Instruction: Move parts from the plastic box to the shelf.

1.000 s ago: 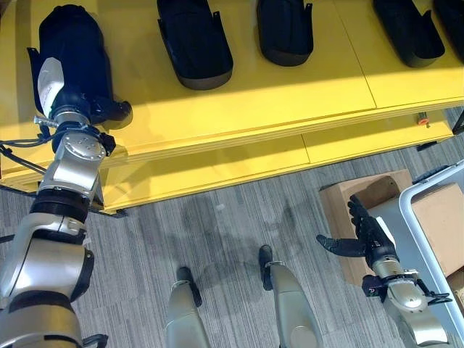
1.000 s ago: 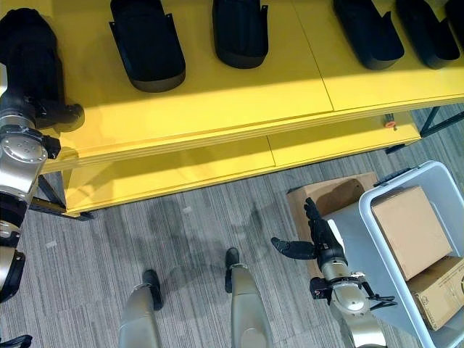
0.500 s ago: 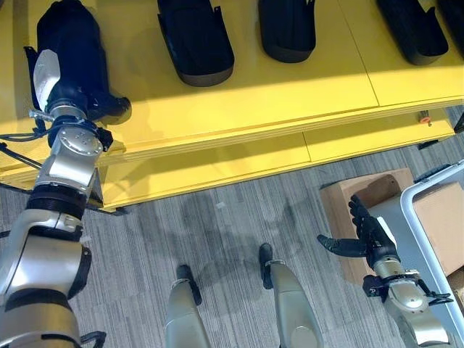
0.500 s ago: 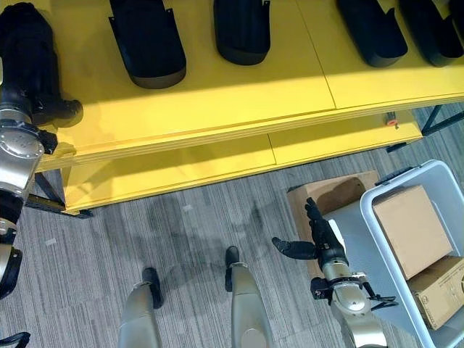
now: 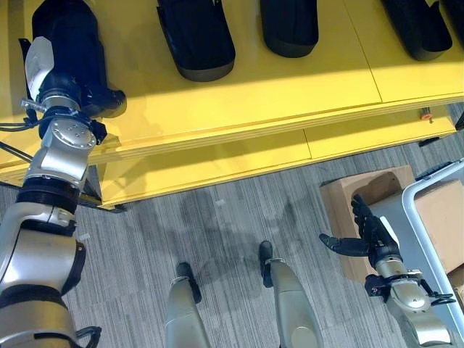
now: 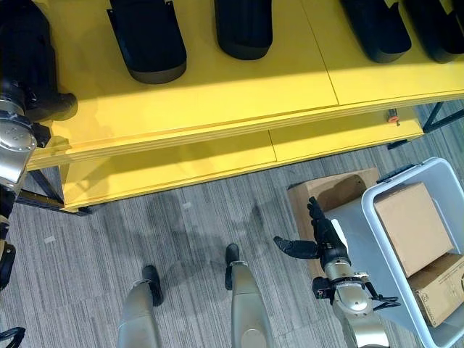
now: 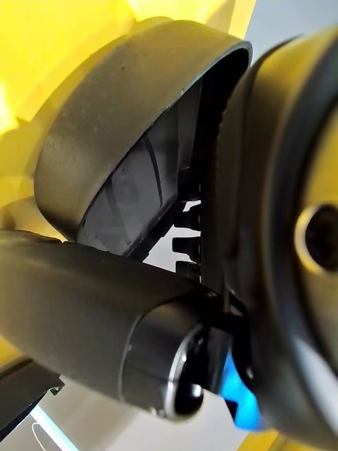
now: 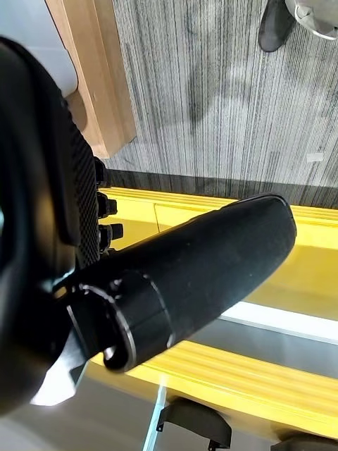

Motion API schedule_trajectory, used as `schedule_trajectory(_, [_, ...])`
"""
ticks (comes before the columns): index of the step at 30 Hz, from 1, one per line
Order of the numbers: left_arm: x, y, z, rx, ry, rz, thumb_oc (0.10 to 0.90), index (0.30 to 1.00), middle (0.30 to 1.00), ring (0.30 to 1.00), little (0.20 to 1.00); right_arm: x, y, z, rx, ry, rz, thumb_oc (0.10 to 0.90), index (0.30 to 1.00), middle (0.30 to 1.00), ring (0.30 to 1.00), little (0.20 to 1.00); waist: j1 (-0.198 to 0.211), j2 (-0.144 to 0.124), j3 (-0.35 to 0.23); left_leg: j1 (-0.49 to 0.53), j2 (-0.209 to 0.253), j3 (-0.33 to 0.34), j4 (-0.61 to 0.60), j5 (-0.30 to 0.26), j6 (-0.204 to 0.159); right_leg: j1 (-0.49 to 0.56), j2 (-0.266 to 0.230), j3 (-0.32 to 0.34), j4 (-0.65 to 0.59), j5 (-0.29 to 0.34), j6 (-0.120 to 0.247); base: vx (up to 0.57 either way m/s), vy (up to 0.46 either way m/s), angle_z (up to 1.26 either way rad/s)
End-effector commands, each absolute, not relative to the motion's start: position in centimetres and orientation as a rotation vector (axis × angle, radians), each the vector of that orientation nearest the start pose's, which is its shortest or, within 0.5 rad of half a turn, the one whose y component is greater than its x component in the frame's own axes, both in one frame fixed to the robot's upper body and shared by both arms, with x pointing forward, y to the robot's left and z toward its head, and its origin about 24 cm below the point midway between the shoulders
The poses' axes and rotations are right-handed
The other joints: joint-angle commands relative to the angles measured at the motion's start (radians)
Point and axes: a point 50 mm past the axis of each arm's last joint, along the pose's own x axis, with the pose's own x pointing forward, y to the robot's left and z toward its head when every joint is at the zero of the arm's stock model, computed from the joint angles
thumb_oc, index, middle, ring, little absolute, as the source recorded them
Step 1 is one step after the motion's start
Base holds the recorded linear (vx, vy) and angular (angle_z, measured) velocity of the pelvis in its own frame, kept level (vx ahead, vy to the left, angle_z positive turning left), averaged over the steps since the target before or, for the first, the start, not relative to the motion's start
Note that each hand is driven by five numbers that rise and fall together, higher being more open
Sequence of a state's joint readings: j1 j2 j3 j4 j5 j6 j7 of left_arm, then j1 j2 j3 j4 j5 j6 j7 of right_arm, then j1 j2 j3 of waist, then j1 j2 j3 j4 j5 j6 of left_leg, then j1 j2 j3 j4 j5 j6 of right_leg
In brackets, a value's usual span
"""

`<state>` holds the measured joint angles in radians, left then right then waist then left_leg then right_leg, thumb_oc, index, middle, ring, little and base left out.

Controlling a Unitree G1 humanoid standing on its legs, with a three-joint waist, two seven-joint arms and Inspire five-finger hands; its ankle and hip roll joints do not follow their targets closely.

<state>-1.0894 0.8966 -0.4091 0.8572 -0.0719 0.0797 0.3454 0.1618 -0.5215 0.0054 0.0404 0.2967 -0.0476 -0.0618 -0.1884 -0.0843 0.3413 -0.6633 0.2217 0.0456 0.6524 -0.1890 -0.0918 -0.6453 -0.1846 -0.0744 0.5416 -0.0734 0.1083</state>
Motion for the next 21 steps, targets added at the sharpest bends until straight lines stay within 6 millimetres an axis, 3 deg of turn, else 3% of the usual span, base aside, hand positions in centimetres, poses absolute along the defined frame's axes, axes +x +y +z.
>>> schedule_trajectory(1, [35.1, 34.1, 32.4, 0.905, -0.352, 0.759, 0.9, 1.0, 1.0, 1.0, 1.0, 21.5, -27.9, 7.3, -0.276, -0.044, -0.141, 0.9, 1.0, 1.0, 1.0, 1.0, -0.005, 0.006, -0.078, 0.021, 0.005, -0.001, -0.029, -0.016, 0.058, 0.133, -0.039, 0.059, -0.072, -0.042, 0.047, 0.0, 0.0, 0.0])
schedule_trajectory(21, [34.9, 33.5, 34.2, 0.914, -0.41, 0.759, 0.9, 1.0, 1.0, 1.0, 1.0, 21.1, -28.2, 7.1, -0.303, -0.024, -0.141, 0.9, 1.0, 1.0, 1.0, 1.0, -0.007, 0.011, -0.094, 0.021, 0.0, 0.003, -0.023, -0.025, 0.065, 0.123, -0.041, 0.067, -0.065, -0.042, 0.048, 0.0, 0.0, 0.0])
